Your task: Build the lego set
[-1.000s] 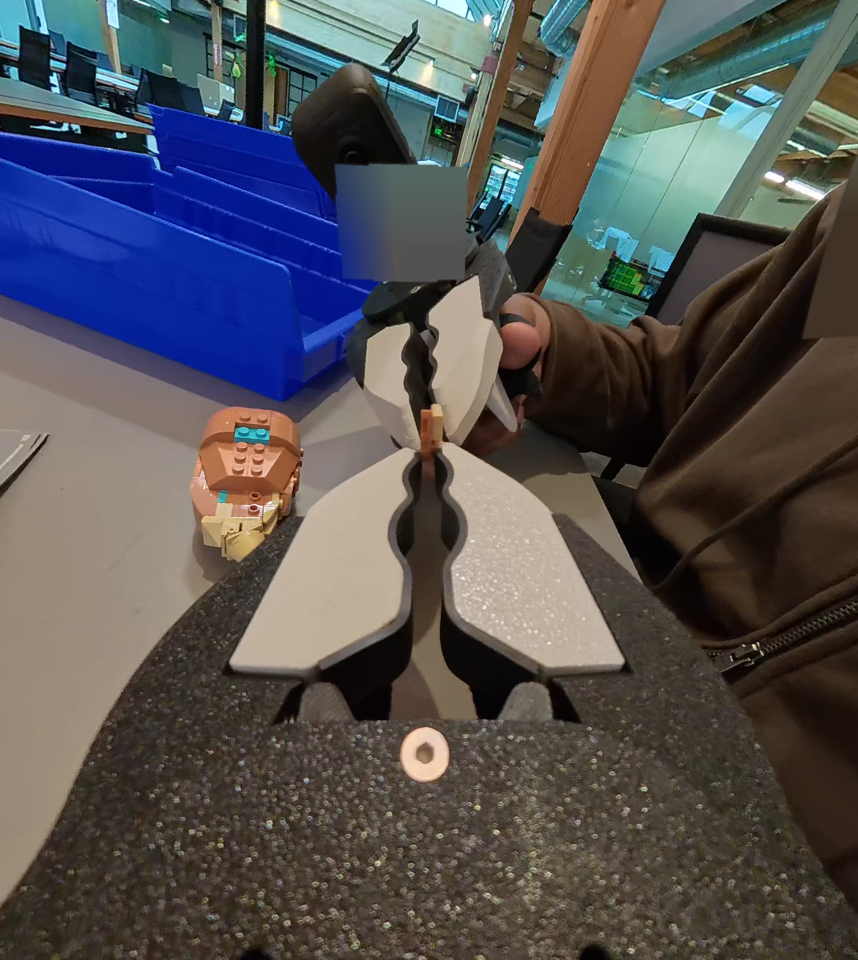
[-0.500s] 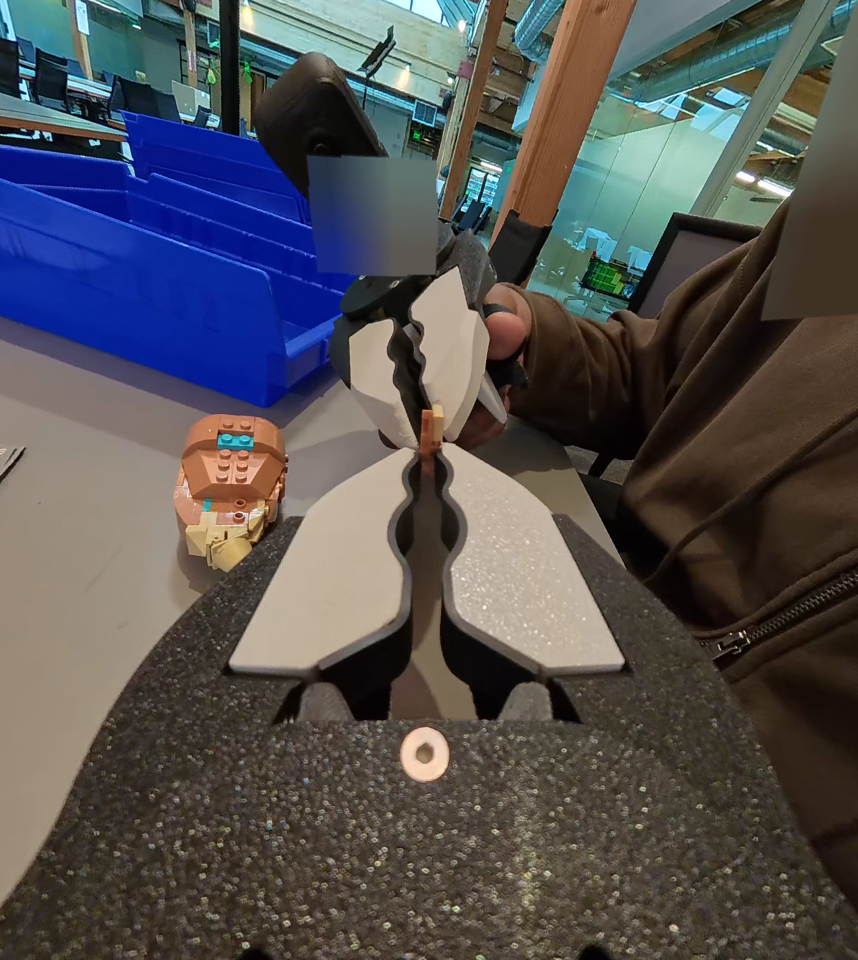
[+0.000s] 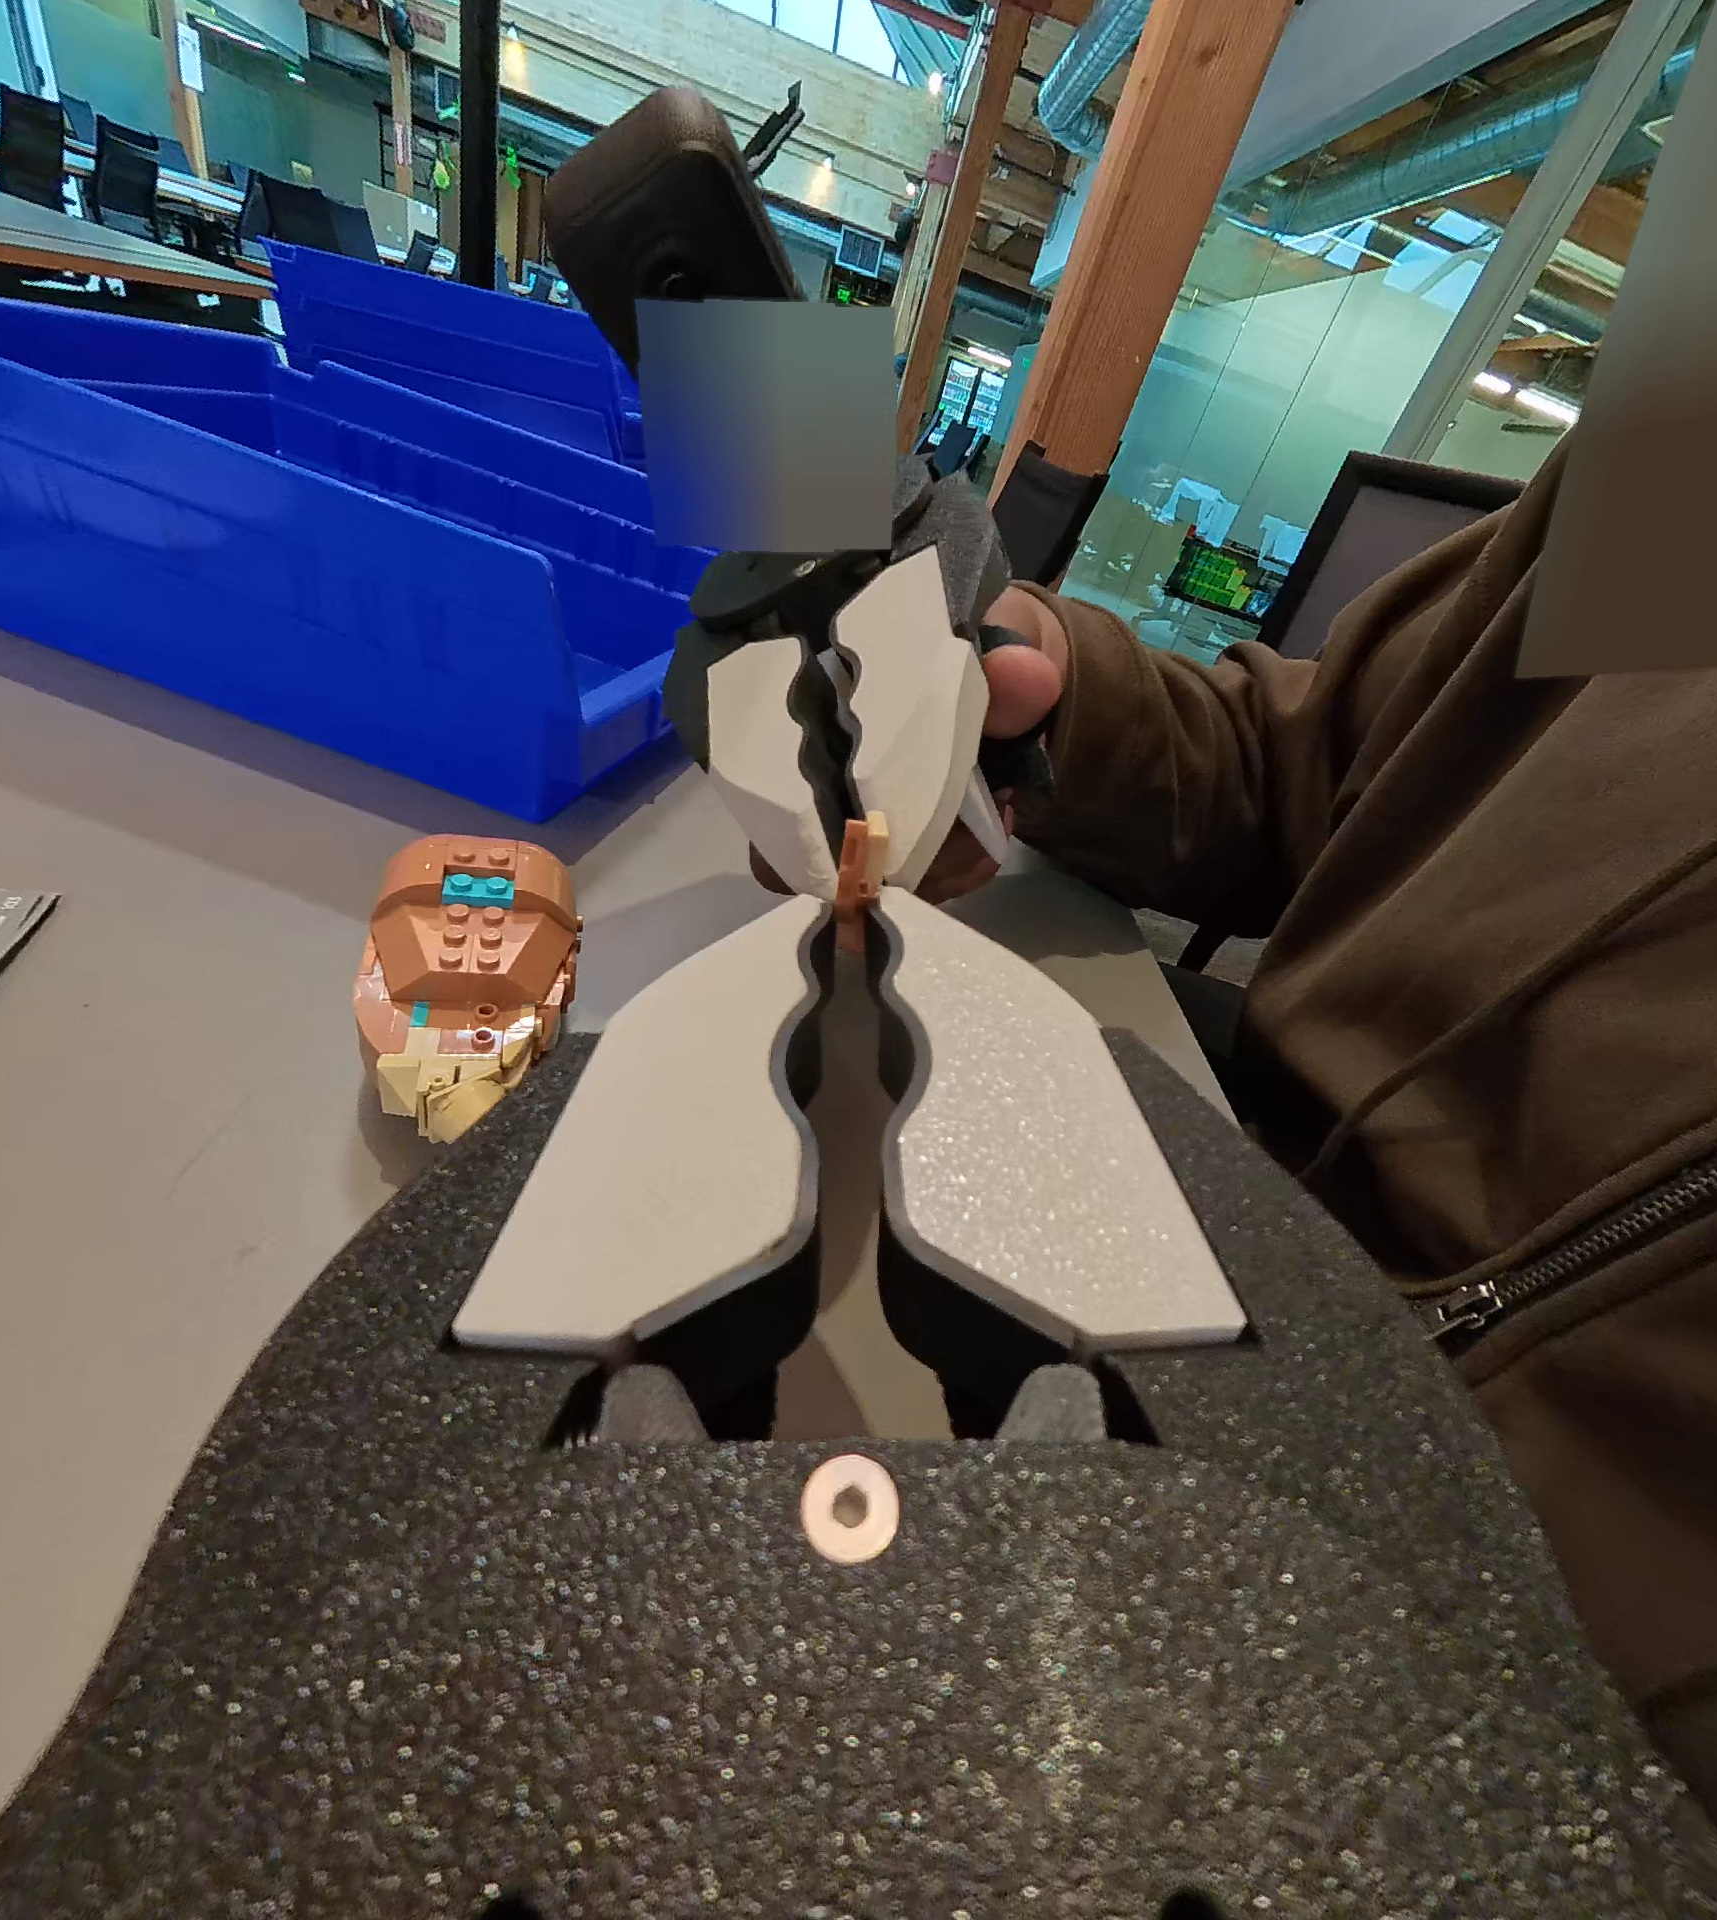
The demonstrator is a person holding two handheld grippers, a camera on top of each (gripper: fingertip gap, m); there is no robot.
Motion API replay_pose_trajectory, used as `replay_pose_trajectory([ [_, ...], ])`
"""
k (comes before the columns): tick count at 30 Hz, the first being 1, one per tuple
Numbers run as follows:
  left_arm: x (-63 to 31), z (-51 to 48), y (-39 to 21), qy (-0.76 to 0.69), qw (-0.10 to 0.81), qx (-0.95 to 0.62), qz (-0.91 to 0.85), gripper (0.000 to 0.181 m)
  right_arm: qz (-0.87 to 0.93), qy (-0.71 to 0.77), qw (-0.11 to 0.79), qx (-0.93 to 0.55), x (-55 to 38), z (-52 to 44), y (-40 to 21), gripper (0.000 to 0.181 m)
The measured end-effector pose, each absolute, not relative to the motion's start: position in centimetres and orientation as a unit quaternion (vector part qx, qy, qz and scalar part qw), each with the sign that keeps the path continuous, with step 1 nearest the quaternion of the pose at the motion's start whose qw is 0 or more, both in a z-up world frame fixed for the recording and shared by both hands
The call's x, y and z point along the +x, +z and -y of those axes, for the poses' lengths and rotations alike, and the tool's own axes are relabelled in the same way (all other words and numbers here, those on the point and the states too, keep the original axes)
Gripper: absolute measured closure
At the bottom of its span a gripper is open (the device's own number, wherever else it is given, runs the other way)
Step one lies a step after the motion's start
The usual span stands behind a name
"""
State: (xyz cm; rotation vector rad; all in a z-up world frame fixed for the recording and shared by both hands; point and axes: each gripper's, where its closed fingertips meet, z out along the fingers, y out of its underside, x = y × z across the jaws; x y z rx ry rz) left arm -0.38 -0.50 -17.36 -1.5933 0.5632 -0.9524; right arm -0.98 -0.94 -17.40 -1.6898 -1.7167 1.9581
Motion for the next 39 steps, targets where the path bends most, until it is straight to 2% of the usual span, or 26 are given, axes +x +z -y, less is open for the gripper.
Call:
replay_pose_trajectory([
  [21,-0.33,0.48,-17.55,-0.415,0.555,-0.683,-0.233,0.176,0.651,0.558,0.127,-0.499,-0.99,0.84,-17.61,0.177],
  [39,-0.54,0.58,-17.27,-0.405,0.566,-0.676,-0.243,0.178,0.645,0.570,0.129,-0.493,-1.22,0.91,-17.20,0.176],
])
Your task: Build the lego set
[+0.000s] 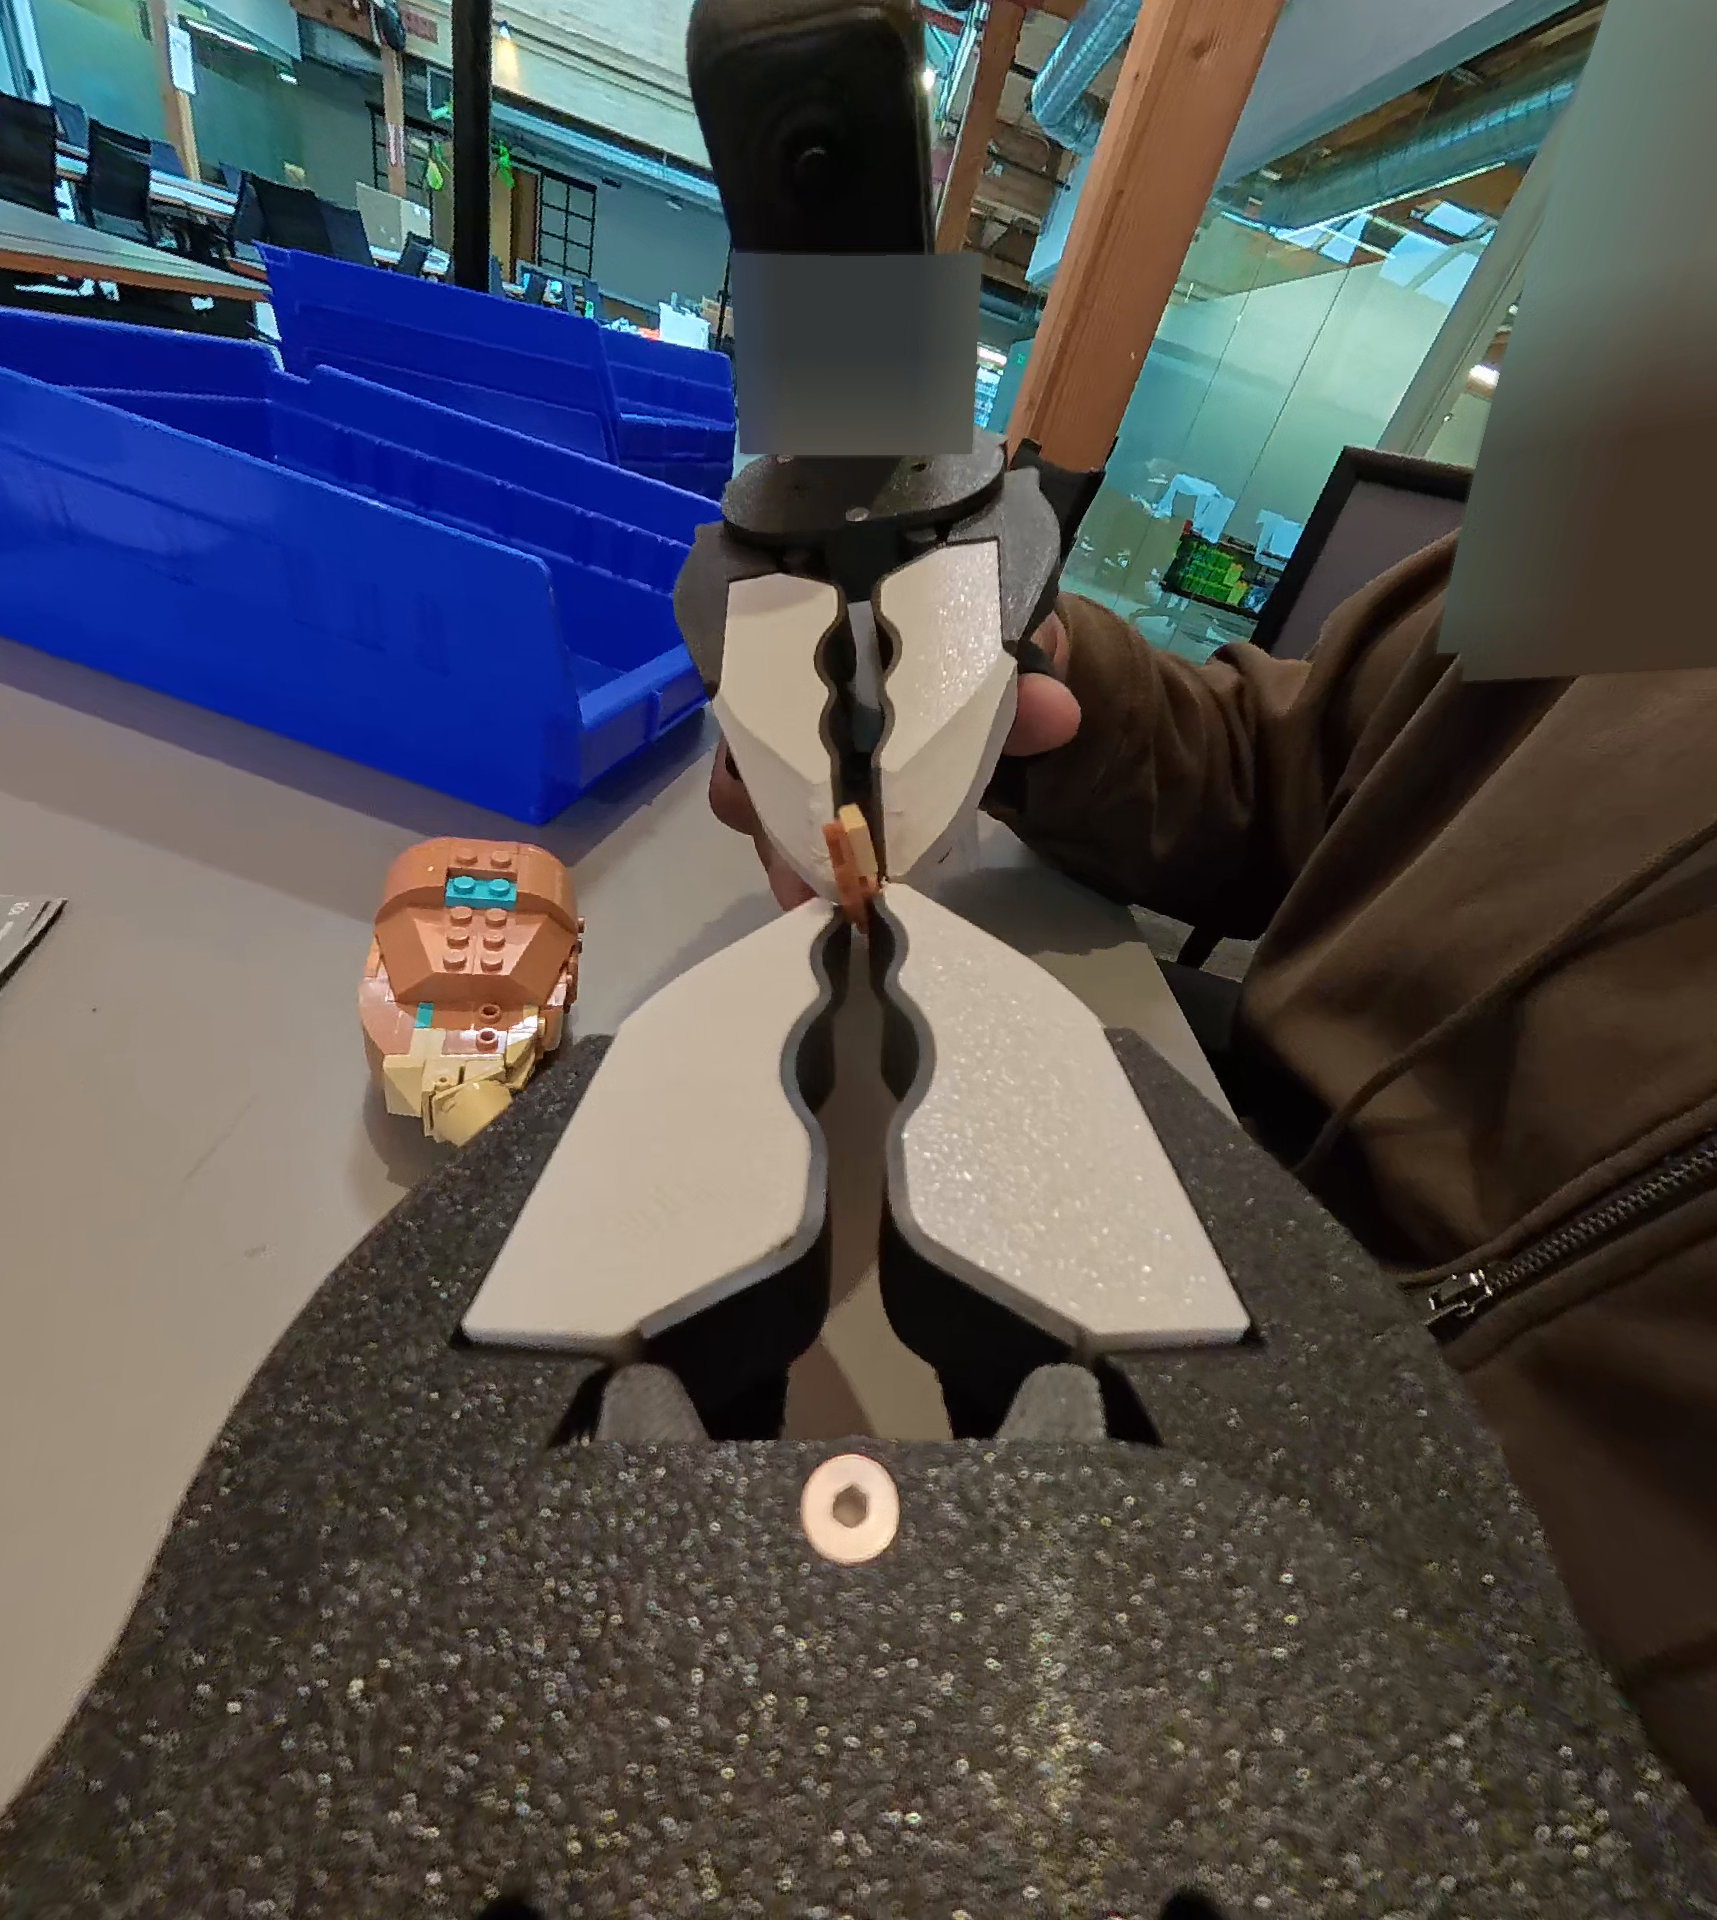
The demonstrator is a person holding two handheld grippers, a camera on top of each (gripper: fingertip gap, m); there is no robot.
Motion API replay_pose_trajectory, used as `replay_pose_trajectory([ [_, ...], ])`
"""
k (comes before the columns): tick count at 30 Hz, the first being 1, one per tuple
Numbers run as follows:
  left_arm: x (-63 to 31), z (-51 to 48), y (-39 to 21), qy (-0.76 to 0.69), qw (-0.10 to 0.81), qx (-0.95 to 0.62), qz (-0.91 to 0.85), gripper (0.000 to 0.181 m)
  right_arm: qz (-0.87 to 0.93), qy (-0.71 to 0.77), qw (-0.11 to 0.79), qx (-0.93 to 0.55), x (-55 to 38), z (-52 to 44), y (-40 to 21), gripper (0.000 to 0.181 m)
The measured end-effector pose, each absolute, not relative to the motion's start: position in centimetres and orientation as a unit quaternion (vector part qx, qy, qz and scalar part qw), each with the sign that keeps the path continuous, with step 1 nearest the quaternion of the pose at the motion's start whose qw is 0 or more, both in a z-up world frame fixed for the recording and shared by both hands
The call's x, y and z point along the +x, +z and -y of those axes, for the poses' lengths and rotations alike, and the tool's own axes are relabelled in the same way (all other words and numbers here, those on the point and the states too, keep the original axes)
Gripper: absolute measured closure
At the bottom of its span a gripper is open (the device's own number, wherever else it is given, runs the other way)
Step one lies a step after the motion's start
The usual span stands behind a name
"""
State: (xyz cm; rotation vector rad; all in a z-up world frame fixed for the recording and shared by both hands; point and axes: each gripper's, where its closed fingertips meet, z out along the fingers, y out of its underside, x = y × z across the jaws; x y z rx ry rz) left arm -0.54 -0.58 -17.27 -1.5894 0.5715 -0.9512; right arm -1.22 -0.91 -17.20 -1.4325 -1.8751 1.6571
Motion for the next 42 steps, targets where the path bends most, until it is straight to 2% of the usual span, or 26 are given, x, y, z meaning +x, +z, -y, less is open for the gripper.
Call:
replay_pose_trajectory([
  [13,-0.9,0.5,-16.6,-0.398,0.587,-0.664,-0.239,0.178,0.625,0.586,0.145,-0.495,-1.2,0.1,-16.8,0.166],
  [20,-1.7,0.3,-15.1,-0.395,0.628,-0.634,-0.220,0.178,0.549,0.645,0.128,-0.515,-1.1,0.0,-17.0,0.160],
  [26,-1.7,0.3,-14.9,-0.400,0.632,-0.628,-0.215,0.178,0.524,0.672,0.143,-0.503,-1.6,0.8,-16.3,0.166],
  [30,-1.6,0.3,-15.0,-0.398,0.630,-0.630,-0.216,0.178,0.521,0.675,0.156,-0.499,-1.8,0.7,-16.0,0.177],
  [42,-0.5,0.7,-16.5,-0.376,0.596,-0.658,-0.265,0.178,0.544,0.664,0.170,-0.484,-1.3,0.3,-15.8,0.179],
])
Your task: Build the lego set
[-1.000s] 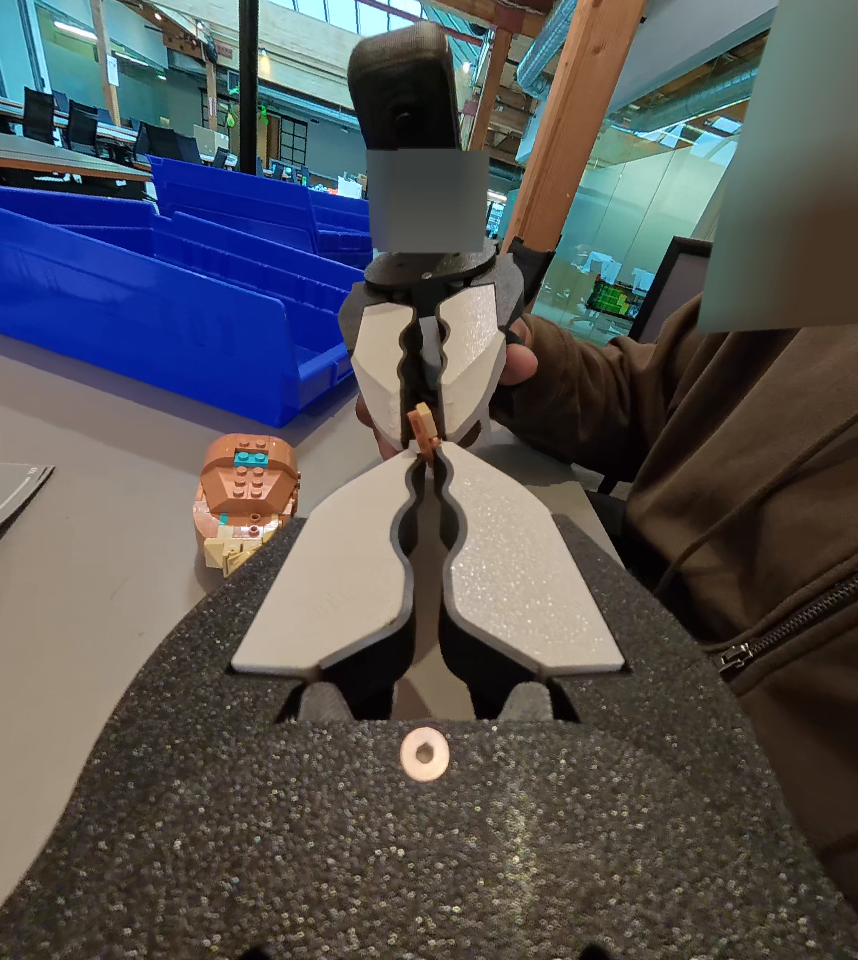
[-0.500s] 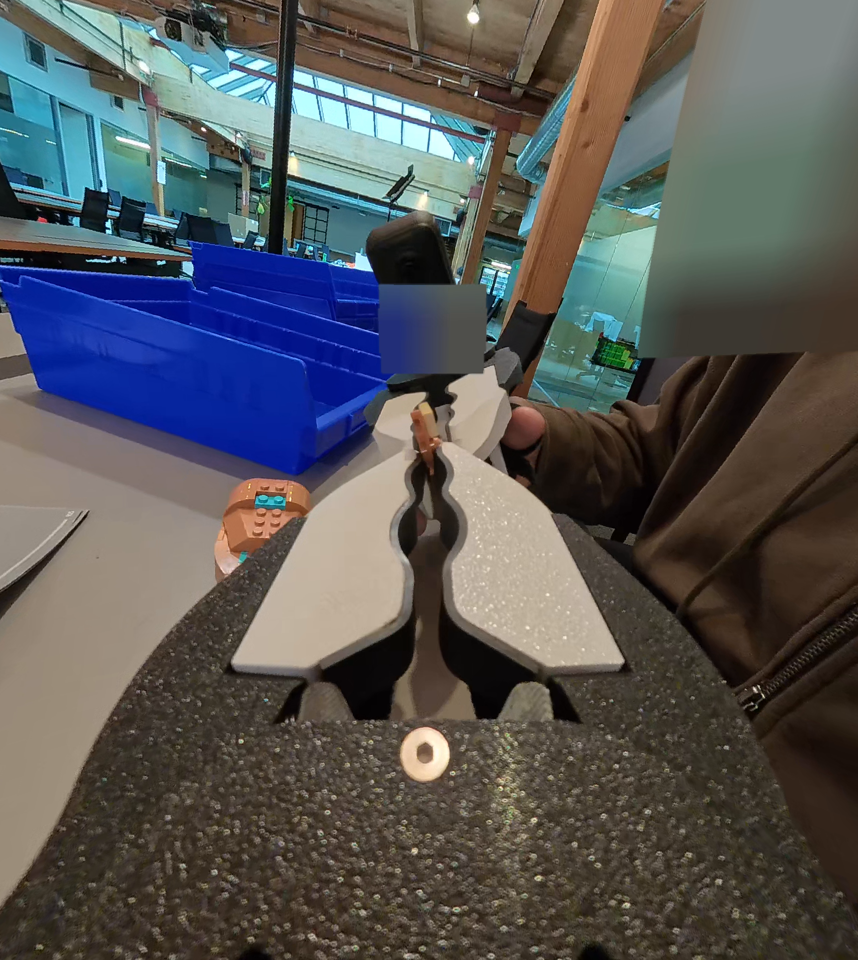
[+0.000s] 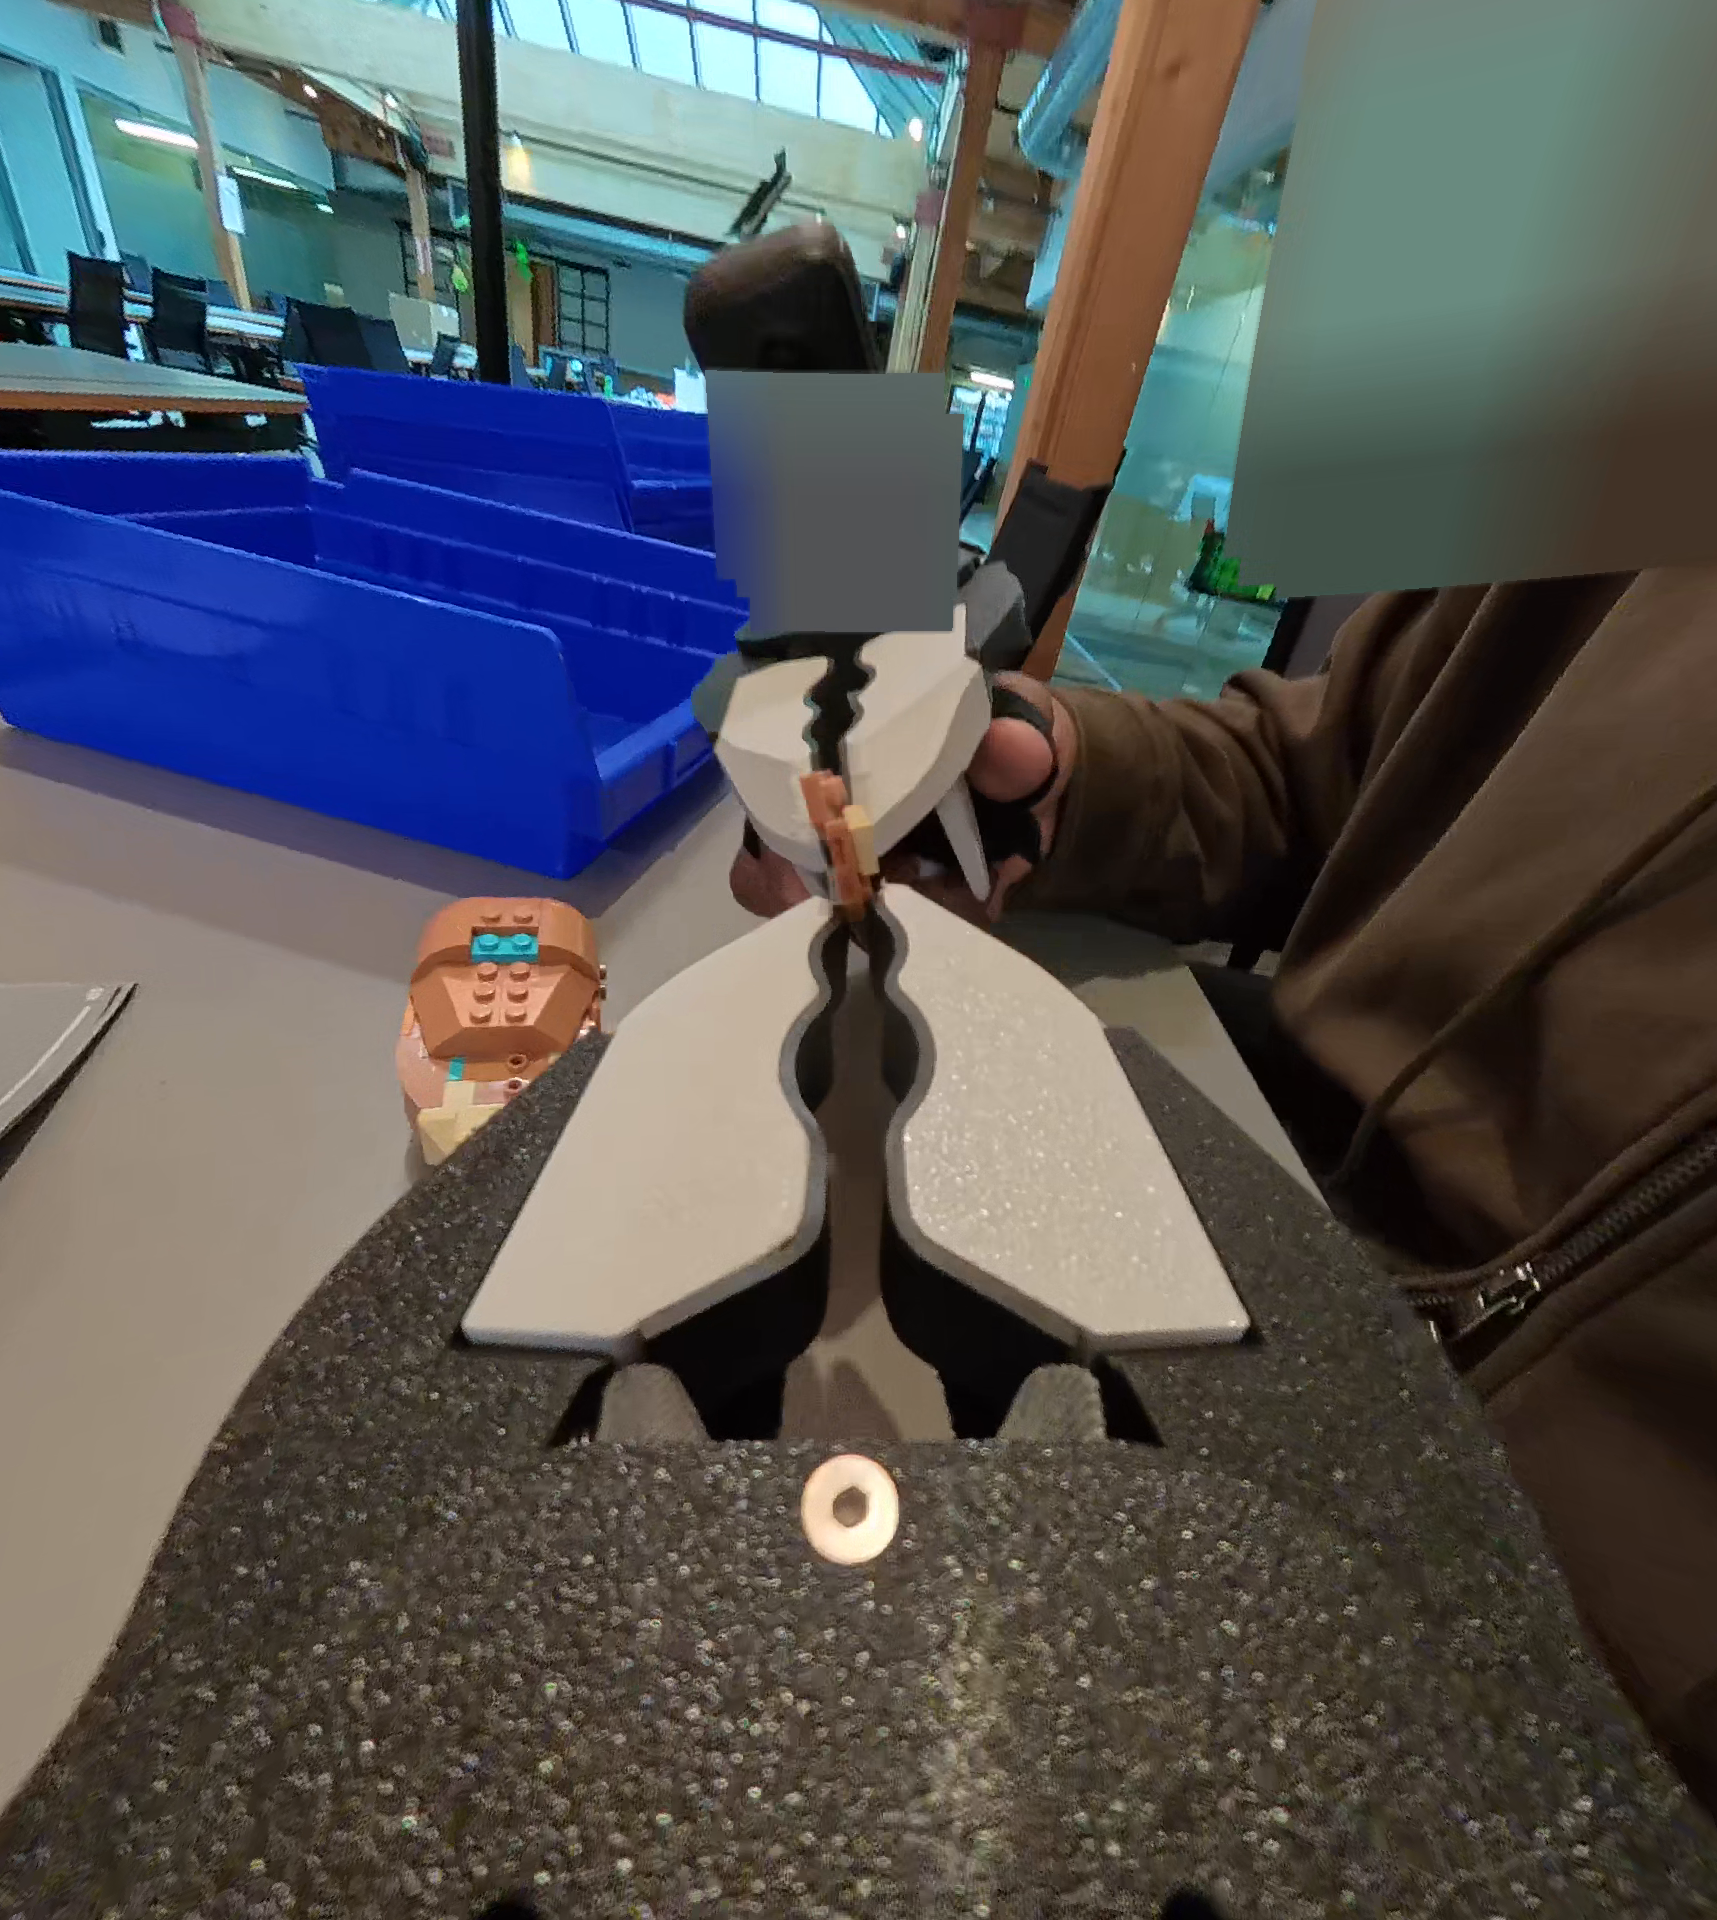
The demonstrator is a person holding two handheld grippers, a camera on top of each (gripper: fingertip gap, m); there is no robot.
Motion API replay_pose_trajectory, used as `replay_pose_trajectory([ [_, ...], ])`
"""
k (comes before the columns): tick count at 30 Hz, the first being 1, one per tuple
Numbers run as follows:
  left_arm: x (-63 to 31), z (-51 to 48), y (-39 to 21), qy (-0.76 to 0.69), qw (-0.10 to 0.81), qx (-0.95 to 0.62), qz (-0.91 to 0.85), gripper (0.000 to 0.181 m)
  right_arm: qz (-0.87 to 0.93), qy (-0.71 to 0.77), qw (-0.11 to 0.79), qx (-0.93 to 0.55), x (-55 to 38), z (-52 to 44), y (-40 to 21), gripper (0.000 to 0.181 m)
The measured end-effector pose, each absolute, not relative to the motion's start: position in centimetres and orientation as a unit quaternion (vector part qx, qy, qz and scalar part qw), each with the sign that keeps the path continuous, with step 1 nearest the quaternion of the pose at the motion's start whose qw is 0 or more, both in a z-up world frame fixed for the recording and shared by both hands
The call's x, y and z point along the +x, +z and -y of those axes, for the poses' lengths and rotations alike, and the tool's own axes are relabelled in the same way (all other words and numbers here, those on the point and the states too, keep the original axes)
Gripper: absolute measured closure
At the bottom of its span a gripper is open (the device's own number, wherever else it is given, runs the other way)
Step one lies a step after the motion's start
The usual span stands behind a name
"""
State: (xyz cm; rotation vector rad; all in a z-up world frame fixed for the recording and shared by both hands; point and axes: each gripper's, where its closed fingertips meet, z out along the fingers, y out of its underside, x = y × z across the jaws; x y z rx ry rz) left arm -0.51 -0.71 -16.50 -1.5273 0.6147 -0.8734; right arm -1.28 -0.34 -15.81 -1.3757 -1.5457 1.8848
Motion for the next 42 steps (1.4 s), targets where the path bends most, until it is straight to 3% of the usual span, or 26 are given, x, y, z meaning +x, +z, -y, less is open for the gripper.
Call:
replay_pose_trajectory([
  [23,-0.1,1.3,-18.2,-0.349,0.560,-0.679,-0.322,0.177,0.712,0.493,0.127,-0.484,0.2,1.2,-19.5,0.178],
  [42,-0.5,1.0,-18.3,-0.356,0.556,-0.686,-0.305,0.177,0.670,0.526,0.141,-0.504,-0.3,0.4,-18.7,0.178],
])
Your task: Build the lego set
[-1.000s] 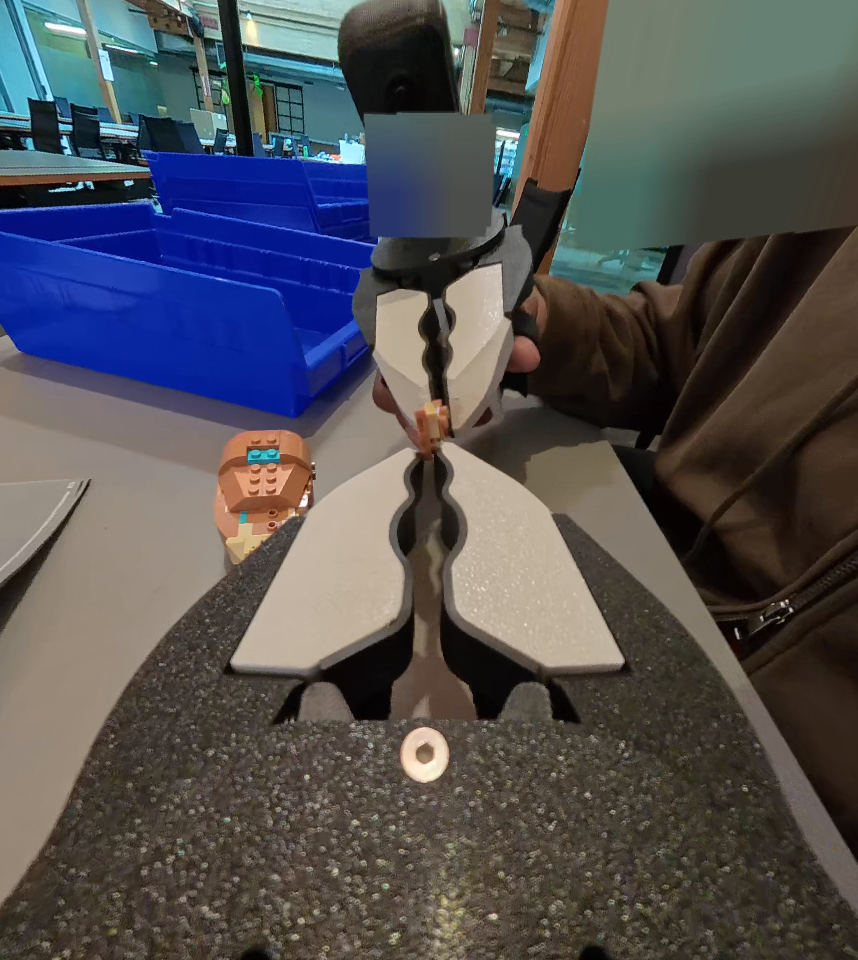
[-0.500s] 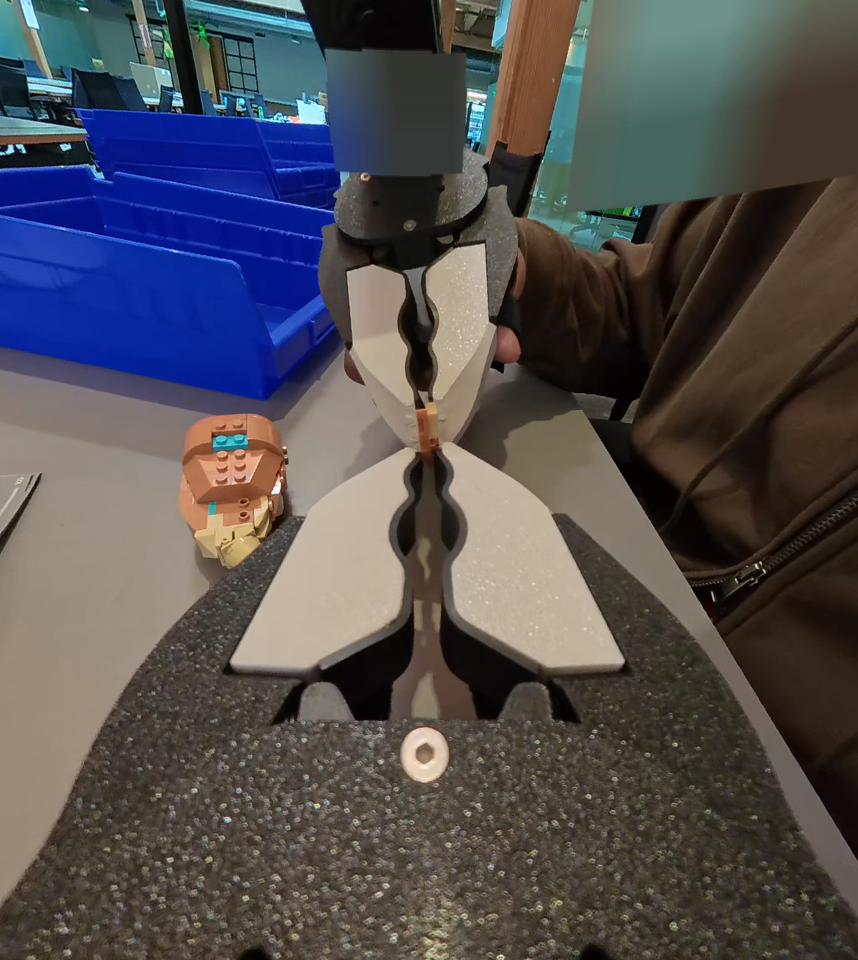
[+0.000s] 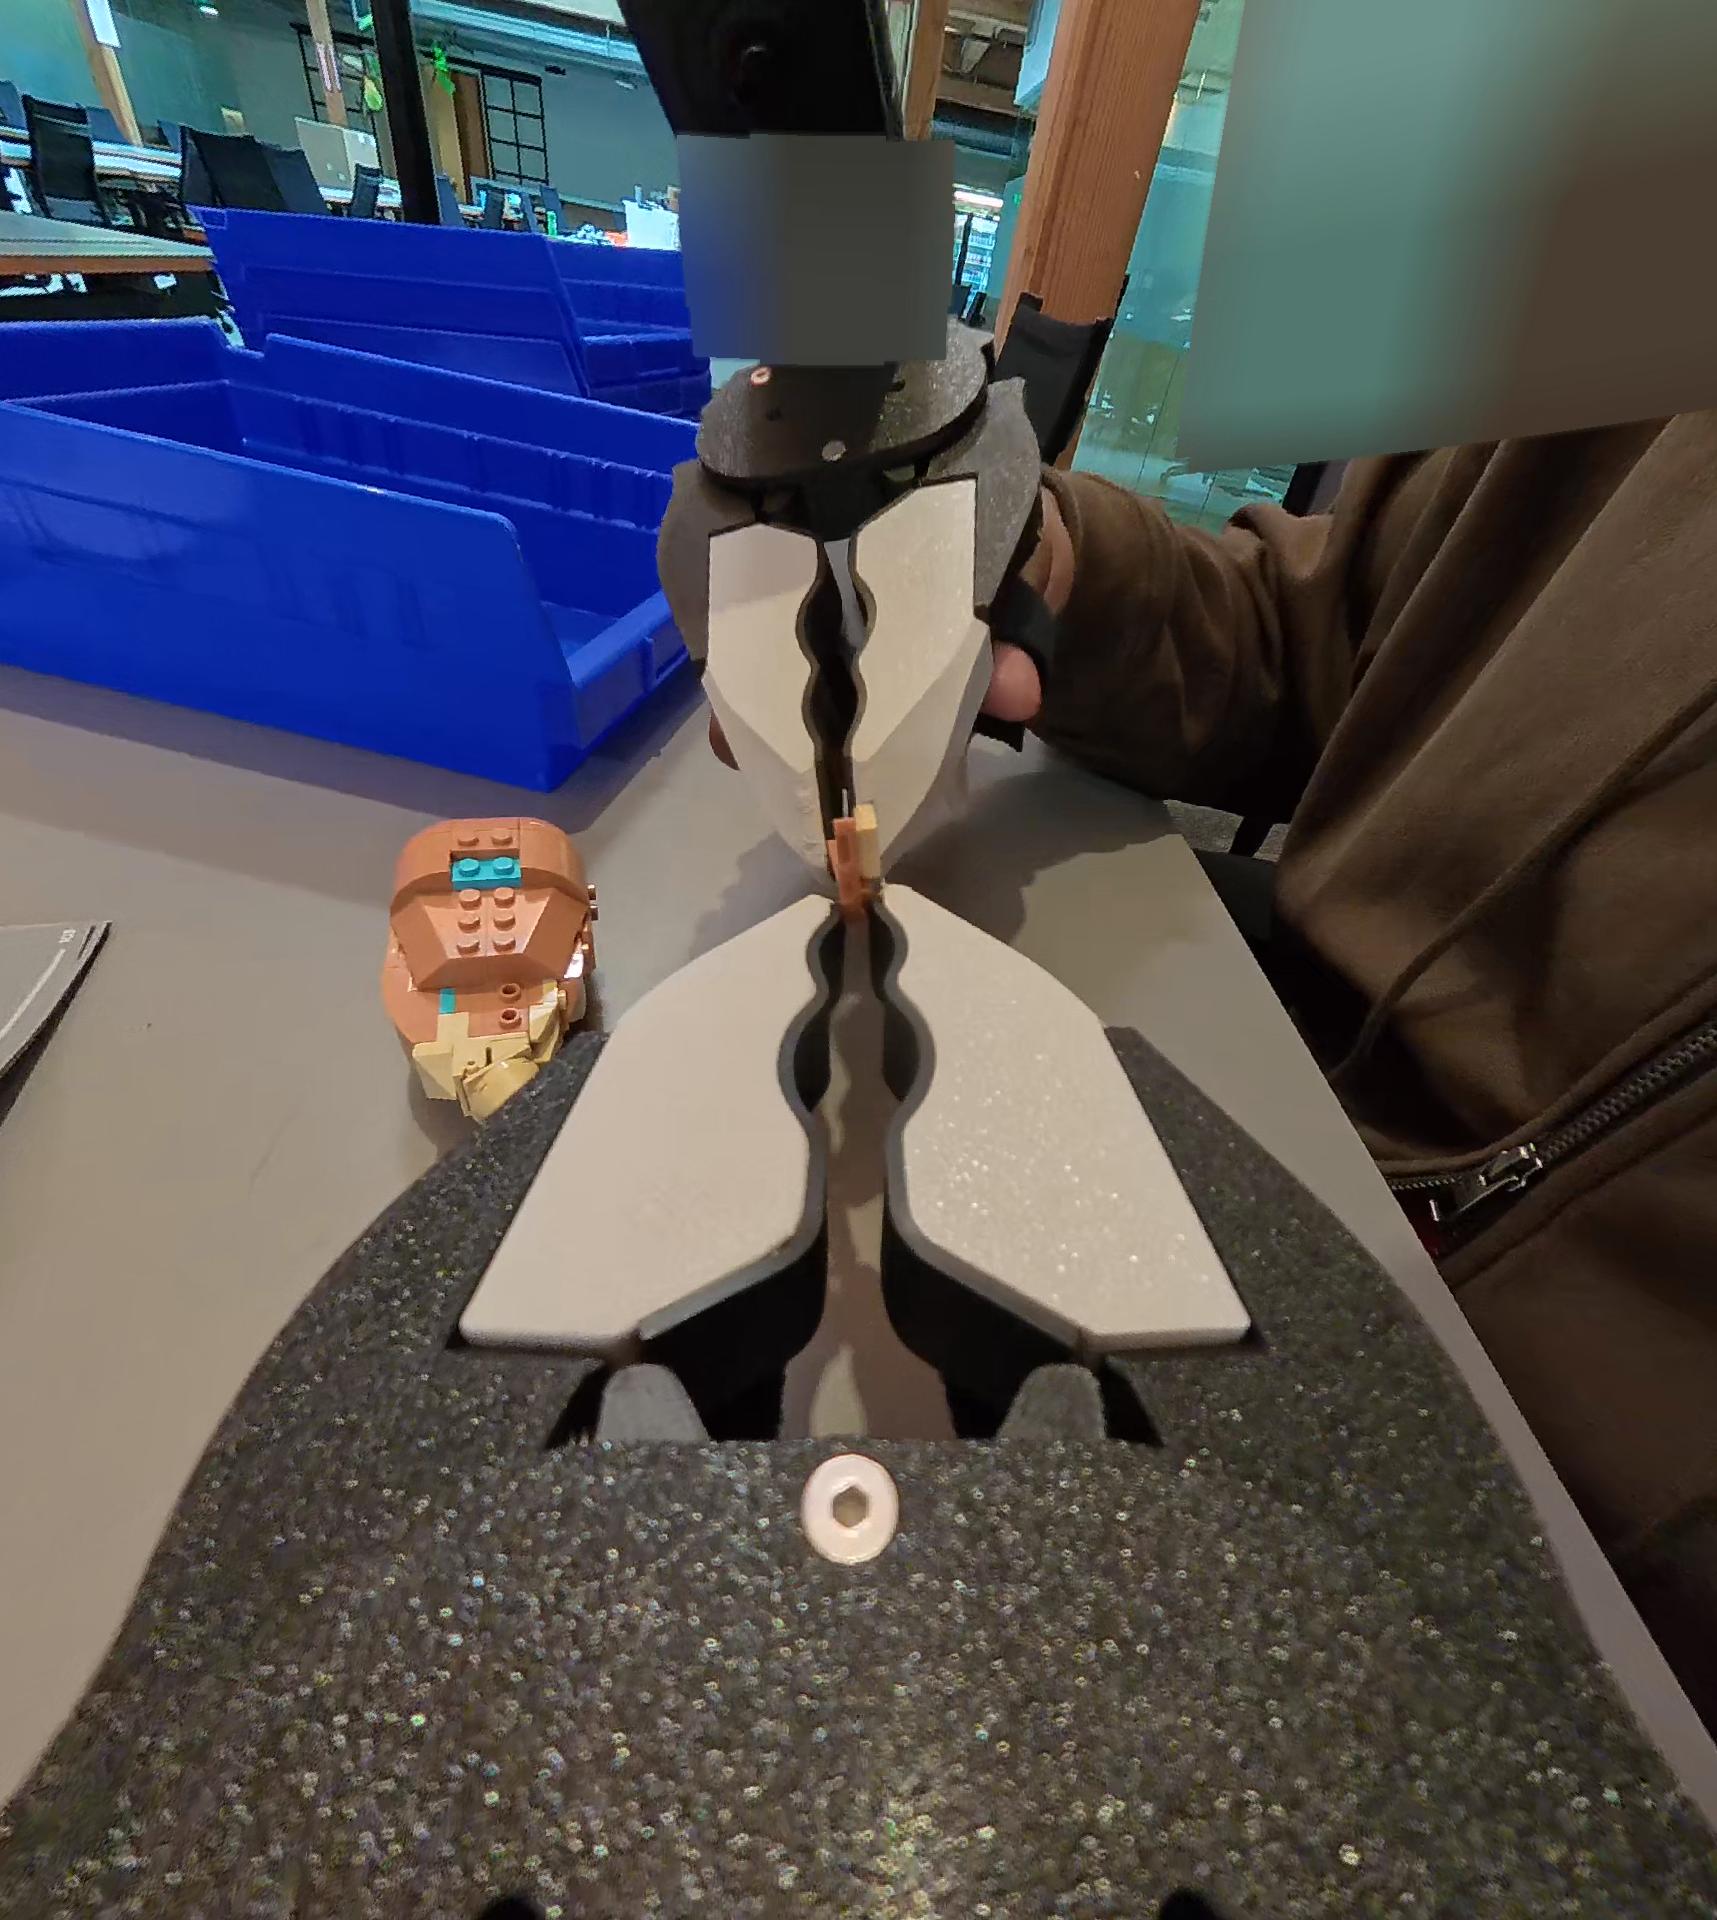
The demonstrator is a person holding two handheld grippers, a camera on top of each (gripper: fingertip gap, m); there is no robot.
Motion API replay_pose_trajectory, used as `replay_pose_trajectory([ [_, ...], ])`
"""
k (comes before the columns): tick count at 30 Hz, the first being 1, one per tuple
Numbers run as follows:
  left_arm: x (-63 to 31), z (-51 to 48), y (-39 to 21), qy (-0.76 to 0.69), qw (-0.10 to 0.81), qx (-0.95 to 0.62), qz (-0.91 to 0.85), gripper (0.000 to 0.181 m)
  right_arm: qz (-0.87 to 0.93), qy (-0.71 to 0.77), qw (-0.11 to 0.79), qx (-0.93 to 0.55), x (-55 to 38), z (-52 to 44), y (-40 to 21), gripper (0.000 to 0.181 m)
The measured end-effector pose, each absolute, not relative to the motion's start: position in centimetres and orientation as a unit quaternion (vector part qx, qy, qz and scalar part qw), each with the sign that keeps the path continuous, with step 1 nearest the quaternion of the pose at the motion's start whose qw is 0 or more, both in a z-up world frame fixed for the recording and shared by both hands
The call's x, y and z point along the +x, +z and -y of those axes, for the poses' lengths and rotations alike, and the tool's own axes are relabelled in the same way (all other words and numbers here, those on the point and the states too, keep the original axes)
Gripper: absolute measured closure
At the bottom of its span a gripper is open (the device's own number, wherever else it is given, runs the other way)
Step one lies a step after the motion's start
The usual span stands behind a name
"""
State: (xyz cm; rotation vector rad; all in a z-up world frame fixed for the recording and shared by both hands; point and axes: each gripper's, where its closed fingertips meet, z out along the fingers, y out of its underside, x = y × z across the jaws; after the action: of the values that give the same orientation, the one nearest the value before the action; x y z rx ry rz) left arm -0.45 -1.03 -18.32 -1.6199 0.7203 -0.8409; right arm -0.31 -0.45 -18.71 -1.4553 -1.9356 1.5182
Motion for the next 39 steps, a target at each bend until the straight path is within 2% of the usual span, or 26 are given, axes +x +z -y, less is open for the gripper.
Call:
replay_pose_trajectory([
  [15,-0.4,1.2,-18.0,-0.420,0.533,-0.684,-0.269,0.177,0.601,0.592,0.191,-0.502,-1.3,0.2,-16.8,0.178],
  [39,-0.3,1.3,-16.7,-0.463,0.552,-0.650,-0.242,0.177,0.506,0.674,0.160,-0.514,-1.9,0.3,-16.1,0.180],
])
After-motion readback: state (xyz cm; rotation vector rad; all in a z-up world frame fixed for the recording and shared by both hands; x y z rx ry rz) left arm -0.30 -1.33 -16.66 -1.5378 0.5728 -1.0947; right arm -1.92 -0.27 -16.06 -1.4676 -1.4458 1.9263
